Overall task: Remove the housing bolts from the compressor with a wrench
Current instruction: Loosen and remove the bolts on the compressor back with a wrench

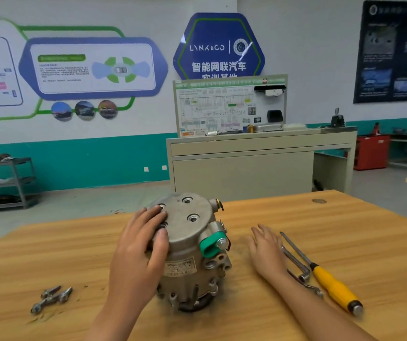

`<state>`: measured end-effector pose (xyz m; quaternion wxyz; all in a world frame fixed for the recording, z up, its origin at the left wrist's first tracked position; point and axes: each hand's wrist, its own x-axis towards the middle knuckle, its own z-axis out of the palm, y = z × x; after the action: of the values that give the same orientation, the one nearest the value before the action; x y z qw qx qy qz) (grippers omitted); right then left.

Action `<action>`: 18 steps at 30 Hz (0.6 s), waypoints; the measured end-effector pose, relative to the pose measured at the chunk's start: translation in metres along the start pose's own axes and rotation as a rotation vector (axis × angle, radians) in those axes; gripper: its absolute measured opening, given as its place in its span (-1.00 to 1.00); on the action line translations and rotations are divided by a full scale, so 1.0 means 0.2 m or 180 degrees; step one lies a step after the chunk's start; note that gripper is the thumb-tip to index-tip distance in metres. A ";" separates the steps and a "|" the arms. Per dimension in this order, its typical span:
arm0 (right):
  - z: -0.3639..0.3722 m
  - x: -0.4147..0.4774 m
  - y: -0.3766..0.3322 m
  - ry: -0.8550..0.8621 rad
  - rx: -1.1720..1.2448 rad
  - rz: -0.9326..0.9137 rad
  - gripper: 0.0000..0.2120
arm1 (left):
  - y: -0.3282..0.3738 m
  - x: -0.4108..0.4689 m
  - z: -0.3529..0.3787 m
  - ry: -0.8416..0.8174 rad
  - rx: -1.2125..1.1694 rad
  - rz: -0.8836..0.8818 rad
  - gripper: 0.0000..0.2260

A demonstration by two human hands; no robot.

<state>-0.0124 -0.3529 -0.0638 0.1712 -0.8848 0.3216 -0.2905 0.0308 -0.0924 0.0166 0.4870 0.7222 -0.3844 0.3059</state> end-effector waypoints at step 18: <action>-0.21 -0.45 -0.41 -0.0517 0.2053 -0.1071 -0.67 | -0.08 -0.12 -0.06 0.0358 -0.1075 -0.0871 -0.78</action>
<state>-0.0552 -0.2372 -0.0278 0.4161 -0.8460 0.0490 -0.3298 0.0300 -0.0712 -0.0066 0.6587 0.6575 -0.3009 0.2080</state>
